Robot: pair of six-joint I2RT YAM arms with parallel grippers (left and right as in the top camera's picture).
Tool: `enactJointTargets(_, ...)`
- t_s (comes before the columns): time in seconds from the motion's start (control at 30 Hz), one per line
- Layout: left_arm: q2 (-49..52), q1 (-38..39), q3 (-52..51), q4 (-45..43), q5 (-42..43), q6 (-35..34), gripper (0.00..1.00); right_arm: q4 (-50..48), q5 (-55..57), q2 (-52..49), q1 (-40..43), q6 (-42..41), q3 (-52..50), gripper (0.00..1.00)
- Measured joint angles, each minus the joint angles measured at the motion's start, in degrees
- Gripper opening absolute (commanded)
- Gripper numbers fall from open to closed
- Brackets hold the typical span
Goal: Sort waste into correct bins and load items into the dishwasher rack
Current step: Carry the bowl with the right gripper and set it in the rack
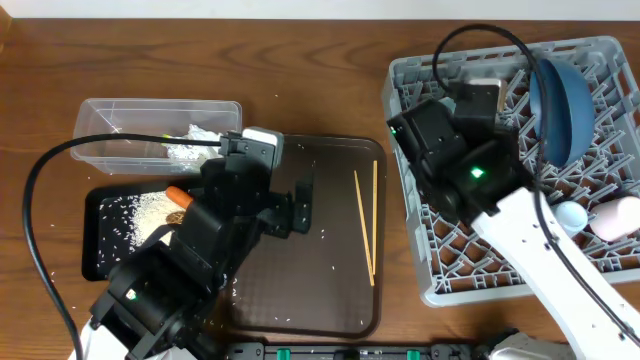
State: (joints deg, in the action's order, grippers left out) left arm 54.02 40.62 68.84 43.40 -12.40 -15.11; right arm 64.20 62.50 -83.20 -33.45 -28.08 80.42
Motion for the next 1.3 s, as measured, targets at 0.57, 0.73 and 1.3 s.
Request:
enactJointTargets(0.57, 0.11, 0.00, 0.00, 5.07, 0.00, 0.17, 0.98, -6.21, 14.21, -20.70, 3.67, 0.00, -0.02, 0.01)
enactJointTargets(0.73, 0.11, 0.00, 0.00, 5.68, -0.02, 0.15, 0.98, -6.25, 14.05, -22.43, 6.36, 0.00, -0.02, 0.01)
enactJointTargets(1.3, 0.20, 0.00, 0.00, 5.73, 0.00, 0.15, 0.98, -1.84, 17.09, -30.27, 5.49, -0.11, 0.52, 0.07)
